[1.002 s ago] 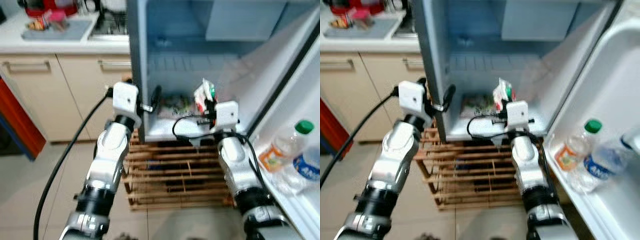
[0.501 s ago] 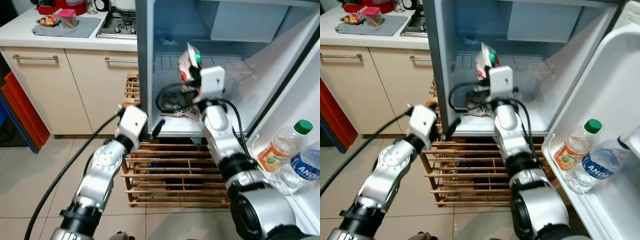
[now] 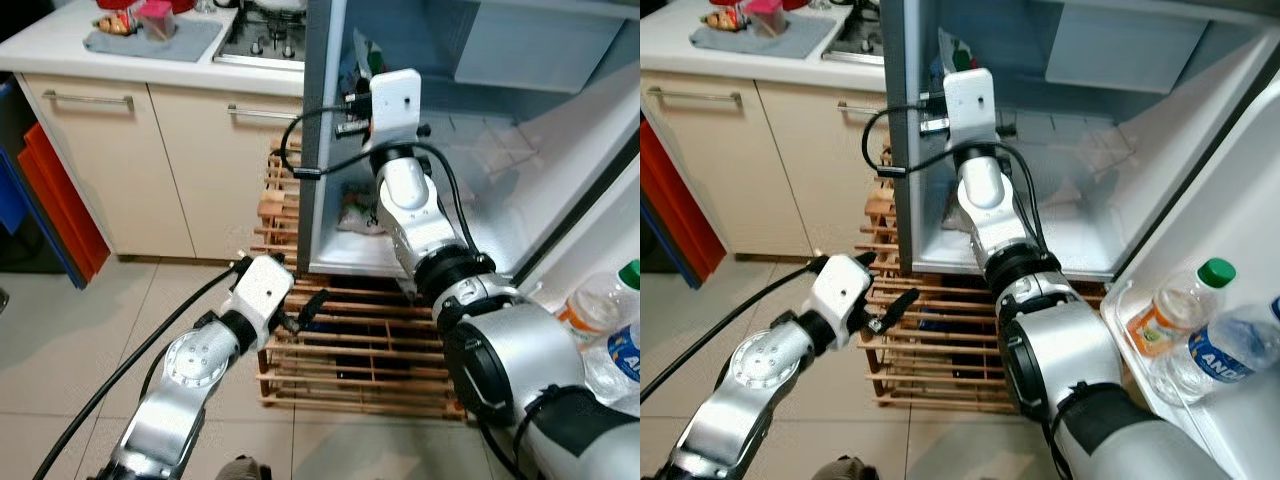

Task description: Restocking fridge

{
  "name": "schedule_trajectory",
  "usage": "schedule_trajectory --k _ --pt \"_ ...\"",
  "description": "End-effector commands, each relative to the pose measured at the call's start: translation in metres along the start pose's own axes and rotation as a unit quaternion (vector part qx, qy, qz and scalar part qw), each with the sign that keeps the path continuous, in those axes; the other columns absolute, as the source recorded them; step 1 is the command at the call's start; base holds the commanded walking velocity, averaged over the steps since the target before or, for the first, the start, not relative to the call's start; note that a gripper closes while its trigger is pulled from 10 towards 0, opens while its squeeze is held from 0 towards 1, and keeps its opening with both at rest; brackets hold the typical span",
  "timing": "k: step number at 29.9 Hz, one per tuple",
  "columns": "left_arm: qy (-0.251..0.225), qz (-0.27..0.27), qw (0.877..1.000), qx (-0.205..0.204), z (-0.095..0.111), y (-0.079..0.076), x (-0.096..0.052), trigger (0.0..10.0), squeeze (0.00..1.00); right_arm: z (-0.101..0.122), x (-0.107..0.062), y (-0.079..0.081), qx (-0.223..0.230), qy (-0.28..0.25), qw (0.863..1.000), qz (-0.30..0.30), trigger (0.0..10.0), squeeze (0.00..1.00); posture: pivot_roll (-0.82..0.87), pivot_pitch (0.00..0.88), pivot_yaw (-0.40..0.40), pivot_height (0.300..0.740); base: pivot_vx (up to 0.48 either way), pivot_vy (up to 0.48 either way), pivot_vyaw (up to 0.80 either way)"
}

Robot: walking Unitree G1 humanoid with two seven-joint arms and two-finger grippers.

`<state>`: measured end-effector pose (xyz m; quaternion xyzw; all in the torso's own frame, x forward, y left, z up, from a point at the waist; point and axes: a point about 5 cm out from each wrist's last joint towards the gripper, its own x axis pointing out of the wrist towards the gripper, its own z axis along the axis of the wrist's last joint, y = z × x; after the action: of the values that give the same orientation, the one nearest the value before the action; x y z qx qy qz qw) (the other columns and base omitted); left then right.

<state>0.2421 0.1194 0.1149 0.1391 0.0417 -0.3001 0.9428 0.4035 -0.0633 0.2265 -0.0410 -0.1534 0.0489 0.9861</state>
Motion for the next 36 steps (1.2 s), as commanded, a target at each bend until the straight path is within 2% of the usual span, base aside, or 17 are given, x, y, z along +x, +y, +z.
schedule_trajectory --k 1,2,6,10,16,17,18,19,21,22,31,36 --pt "-0.026 0.013 1.000 -0.008 0.013 0.005 -0.009 10.0 0.00 0.005 0.007 -0.009 0.020 0.020 0.999 -0.033 10.0 0.00 0.19 0.000 -0.081 0.740 0.000 0.000 0.00" --pt "-0.026 0.013 1.000 -0.008 0.013 0.005 -0.009 10.0 0.00 0.005 0.007 -0.009 0.020 0.020 0.999 -0.033 10.0 0.00 0.19 0.000 -0.081 0.740 0.000 0.000 0.00" --pt "-0.089 0.063 0.994 -0.006 0.035 0.014 -0.033 10.0 0.00 0.011 0.012 -0.016 0.030 0.027 0.997 -0.061 10.0 0.00 0.23 0.028 -0.081 0.740 0.000 0.000 0.00" --pt "-0.099 0.083 0.992 0.006 0.043 0.016 -0.041 10.0 0.00 0.010 0.013 -0.020 0.035 0.038 0.996 -0.072 10.0 0.00 0.25 0.048 -0.082 0.740 0.000 0.000 0.00" --pt "-0.100 0.096 0.990 -0.005 0.051 0.010 -0.051 10.0 0.00 0.008 0.015 -0.022 0.078 0.069 0.991 -0.083 10.0 0.00 0.28 0.078 -0.089 0.740 0.000 0.000 0.00" --pt "-0.099 0.096 0.990 -0.005 0.051 0.009 -0.052 10.0 0.00 0.008 0.016 -0.021 0.089 0.074 0.990 -0.078 10.0 0.32 0.28 0.079 -0.091 0.740 0.000 0.000 0.00" --pt "-0.098 0.098 0.990 -0.004 0.051 0.008 -0.053 10.0 0.00 0.009 0.016 -0.020 0.096 0.077 0.990 -0.074 10.0 0.58 0.29 0.087 -0.094 0.740 0.000 0.000 0.00" --pt "-0.098 0.102 0.990 -0.003 0.051 0.008 -0.054 10.0 0.00 0.009 0.017 -0.020 0.101 0.079 0.989 -0.073 10.0 0.73 0.30 0.092 -0.097 0.740 0.000 0.000 0.00" --pt "-0.098 0.104 0.990 -0.003 0.052 0.007 -0.056 10.0 0.00 0.010 0.017 -0.020 0.103 0.081 0.989 -0.073 10.0 0.73 0.30 0.095 -0.098 0.740 0.000 0.000 0.00" --pt "-0.098 0.108 0.989 -0.003 0.052 0.007 -0.057 10.0 0.00 0.011 0.018 -0.019 0.104 0.081 0.989 -0.072 10.0 1.00 0.31 0.102 -0.103 0.740 0.000 0.000 0.00" --pt "-0.092 0.129 0.987 -0.002 0.055 0.007 -0.061 10.0 0.00 0.023 0.023 -0.011 0.114 0.070 0.990 -0.052 10.0 1.00 0.33 0.122 -0.115 0.740 0.000 0.000 0.00" --pt "-0.091 0.141 0.986 0.005 0.057 0.010 -0.061 10.0 0.00 0.040 0.030 -0.013 0.086 0.041 0.994 -0.054 10.0 1.00 0.34 0.126 -0.120 0.740 0.000 0.000 0.00"
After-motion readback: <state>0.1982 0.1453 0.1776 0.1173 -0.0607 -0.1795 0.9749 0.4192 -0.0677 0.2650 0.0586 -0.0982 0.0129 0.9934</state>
